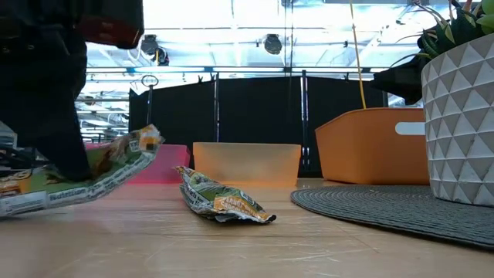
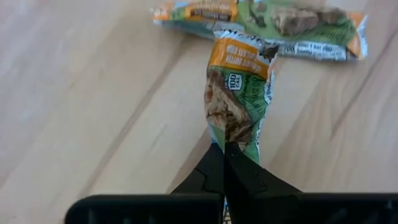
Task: Pick and place Granola Bars by type
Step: Put the bottom yellow granola bar into the left orange bin
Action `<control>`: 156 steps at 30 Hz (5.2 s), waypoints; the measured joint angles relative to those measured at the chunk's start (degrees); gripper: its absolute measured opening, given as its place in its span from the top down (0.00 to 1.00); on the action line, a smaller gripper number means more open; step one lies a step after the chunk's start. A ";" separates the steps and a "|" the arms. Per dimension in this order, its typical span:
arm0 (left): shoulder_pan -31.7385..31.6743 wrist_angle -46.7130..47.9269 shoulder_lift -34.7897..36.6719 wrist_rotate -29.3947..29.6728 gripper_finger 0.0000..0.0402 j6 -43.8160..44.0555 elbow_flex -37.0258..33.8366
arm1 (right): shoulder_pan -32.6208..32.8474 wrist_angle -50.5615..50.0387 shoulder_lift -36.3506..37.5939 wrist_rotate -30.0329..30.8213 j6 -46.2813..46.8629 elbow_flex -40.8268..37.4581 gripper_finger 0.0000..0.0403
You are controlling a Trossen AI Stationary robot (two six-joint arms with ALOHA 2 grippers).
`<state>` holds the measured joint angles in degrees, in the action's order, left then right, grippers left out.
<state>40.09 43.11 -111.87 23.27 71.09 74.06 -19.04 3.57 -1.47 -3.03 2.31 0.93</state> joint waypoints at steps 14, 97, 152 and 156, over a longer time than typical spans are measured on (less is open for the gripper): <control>1.13 -34.90 0.20 4.76 1.00 -13.10 -11.18 | -0.01 0.00 0.01 0.00 0.02 0.02 0.68; -41.14 -125.72 17.70 -29.43 1.00 -65.15 -57.88 | 0.02 0.08 -0.08 0.00 0.01 0.02 0.68; -60.72 -19.74 -1.95 -35.42 1.00 -78.42 10.45 | 0.00 0.04 -0.18 0.00 0.00 0.00 0.68; -60.59 -18.84 -1.63 -35.18 1.00 -71.35 10.45 | 0.02 0.04 -0.18 0.00 0.00 0.02 0.68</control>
<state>-20.50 24.27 -113.50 -11.91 -0.26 84.51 -19.03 3.62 -1.65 -3.03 2.31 0.95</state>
